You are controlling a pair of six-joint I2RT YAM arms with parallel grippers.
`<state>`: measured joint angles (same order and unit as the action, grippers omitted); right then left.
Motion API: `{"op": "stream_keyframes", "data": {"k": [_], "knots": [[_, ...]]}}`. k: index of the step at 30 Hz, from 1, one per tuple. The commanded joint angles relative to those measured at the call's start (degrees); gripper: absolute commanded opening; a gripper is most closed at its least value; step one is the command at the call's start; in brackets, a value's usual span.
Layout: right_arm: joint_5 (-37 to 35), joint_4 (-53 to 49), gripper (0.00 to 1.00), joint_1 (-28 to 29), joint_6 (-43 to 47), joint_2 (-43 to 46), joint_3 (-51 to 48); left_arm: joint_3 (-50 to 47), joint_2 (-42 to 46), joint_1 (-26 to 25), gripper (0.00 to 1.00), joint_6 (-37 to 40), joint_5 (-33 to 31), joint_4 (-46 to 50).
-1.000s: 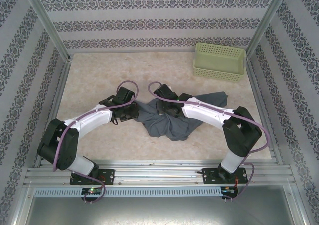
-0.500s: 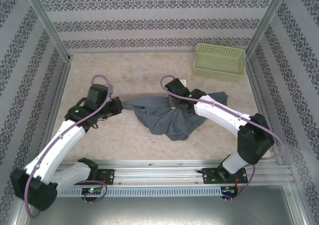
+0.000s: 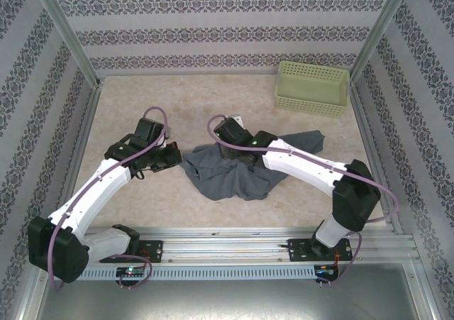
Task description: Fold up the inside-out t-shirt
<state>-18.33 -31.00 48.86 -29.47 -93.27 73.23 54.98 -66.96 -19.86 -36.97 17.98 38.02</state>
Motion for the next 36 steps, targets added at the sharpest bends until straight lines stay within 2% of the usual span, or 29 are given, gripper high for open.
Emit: {"op": "stream_keyframes", "data": {"k": [1,3,5,8,10,12,15,20,23,24,27,30,33,36], "knots": [[3.05,1.16,0.63,1.14,1.56,1.60,0.37,2.42,-0.72,-0.04,0.00,-1.85,0.70,-3.57],[4.12,6.04,0.70,3.81,2.09,3.81,-2.04,1.43,0.06,0.95,0.00,-2.66,1.02,-5.27],[8.32,10.88,0.70,5.37,1.08,4.01,-4.22,-0.33,1.61,2.29,0.00,-4.25,2.90,-8.12],[12.73,19.04,0.68,8.17,-0.95,0.90,-6.98,-1.14,3.72,3.63,0.00,-5.73,3.73,-9.46],[14.72,20.86,0.64,8.78,-3.80,-2.32,-6.00,-1.14,5.00,3.95,0.00,-5.82,3.73,-9.30],[15.55,22.47,0.59,8.95,-6.40,-4.63,-4.89,-1.25,6.25,4.36,0.00,-5.64,3.63,-8.60],[15.71,25.49,0.58,9.69,-4.91,-6.13,-3.88,-1.60,7.10,5.32,0.00,-5.23,3.42,-7.29],[13.31,22.45,0.57,9.94,-3.33,-9.10,-0.86,-3.19,8.30,6.95,0.00,-5.31,4.11,-7.17],[13.88,23.26,0.42,9.76,-2.04,-8.34,-1.69,-3.92,8.44,8.17,0.00,-4.48,3.45,-6.46],[14.30,23.71,0.39,9.76,-1.75,-7.51,-2.30,-4.26,8.01,8.76,0.00,-3.96,2.62,-5.66],[12.19,21.69,0.40,8.99,-1.89,-4.50,-3.64,-6.51,6.40,10.74,0.00,-2.25,-0.61,-2.98],[7.32,14.73,0.46,7.45,-2.32,-3.52,-3.38,-12.40,5.75,12.67,0.00,-1.93,-2.14,-4.40],[2.90,10.05,0.56,6.74,-1.10,-2.84,-3.60,-16.30,4.90,13.44,0.16,-1.59,-4.83,-5.10],[2.53,9.17,0.59,6.34,-0.40,-1.62,-4.23,-16.96,5.10,13.37,0.33,-0.74,-6.67,-3.66]]}}
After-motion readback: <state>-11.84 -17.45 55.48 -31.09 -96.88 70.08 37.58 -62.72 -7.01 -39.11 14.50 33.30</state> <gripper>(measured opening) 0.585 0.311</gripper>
